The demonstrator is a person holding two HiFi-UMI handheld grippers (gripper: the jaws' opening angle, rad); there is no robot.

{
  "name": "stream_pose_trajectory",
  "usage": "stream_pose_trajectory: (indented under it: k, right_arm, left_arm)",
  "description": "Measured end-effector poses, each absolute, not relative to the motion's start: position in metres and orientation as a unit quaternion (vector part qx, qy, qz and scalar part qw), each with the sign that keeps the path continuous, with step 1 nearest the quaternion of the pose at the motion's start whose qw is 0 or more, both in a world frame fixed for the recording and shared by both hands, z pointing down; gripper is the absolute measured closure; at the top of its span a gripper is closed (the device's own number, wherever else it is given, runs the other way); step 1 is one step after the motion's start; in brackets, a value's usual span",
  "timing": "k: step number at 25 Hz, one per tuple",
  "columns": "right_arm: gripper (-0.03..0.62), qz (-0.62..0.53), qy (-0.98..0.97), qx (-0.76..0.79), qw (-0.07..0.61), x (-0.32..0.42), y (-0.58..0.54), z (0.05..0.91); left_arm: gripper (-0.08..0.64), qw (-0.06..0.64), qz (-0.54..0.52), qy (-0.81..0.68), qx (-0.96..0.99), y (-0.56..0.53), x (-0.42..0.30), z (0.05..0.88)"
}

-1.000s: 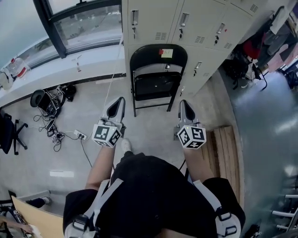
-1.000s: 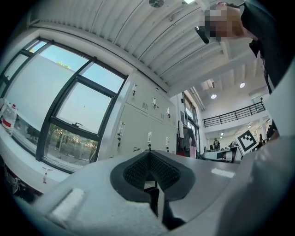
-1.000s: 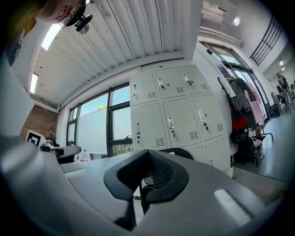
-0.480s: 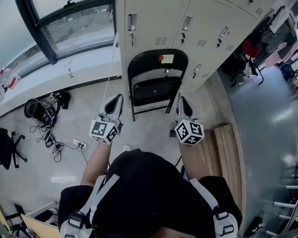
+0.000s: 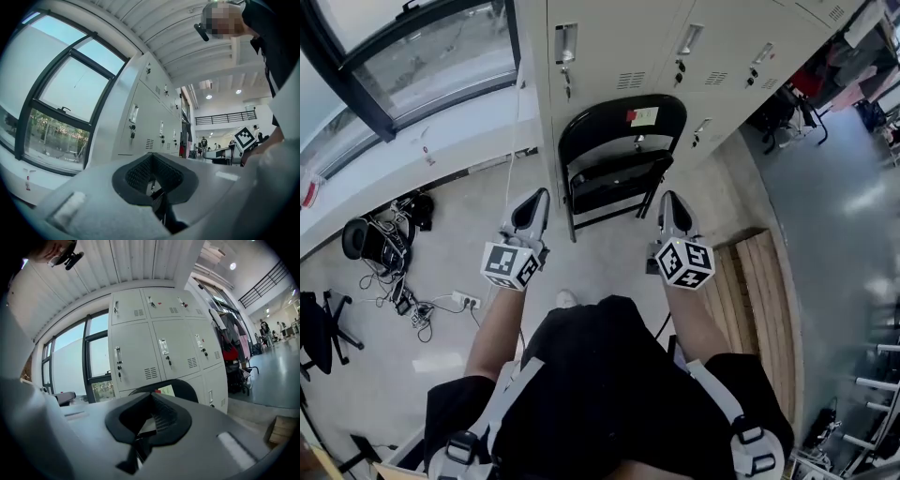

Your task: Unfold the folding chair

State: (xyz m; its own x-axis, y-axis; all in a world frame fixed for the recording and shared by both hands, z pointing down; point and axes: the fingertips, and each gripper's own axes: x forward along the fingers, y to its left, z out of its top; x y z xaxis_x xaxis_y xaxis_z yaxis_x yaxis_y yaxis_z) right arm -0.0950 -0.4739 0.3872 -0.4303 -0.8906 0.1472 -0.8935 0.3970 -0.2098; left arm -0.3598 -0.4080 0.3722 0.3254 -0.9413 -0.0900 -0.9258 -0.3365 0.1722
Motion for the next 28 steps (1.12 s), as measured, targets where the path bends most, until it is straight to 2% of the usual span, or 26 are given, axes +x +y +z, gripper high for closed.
stream_pose_trajectory:
  k: [6, 21, 24, 25, 26, 28]
  right_arm:
    - [0.586, 0.156, -0.828, 0.537, 0.046, -0.104, -0.489, 0.424]
    - [0.586, 0.234, -0.829, 0.499, 0.097, -0.144, -0.547, 0.504]
    - [0.586, 0.231, -0.833, 0.492, 0.103, -0.146, -0.559, 0.507]
    - [0.586, 0.231, -0.834, 0.49, 0.106, -0.145, -0.562, 0.509]
    - [0.586, 0.233, -0.833, 0.489, 0.109, -0.143, -0.564, 0.511]
    - [0.586, 0.243, -0.828, 0.492, 0.113, -0.136, -0.569, 0.517]
  left_arm:
    - [0.56, 0.074, -0.078, -0.575, 0.811, -0.426, -0.37, 0.397]
    - [0.56, 0.094, -0.02, -0.574, 0.813, -0.521, -0.367, 0.435]
    - [0.555, 0.115, 0.009, -0.559, 0.821, -0.55, -0.365, 0.454]
    - [0.466, 0.124, 0.022, -0.555, 0.822, -0.56, -0.364, 0.461]
    - [0.427, 0.129, 0.035, -0.552, 0.823, -0.57, -0.363, 0.467]
    - [0.396, 0.124, 0.061, -0.545, 0.827, -0.585, -0.361, 0.474]
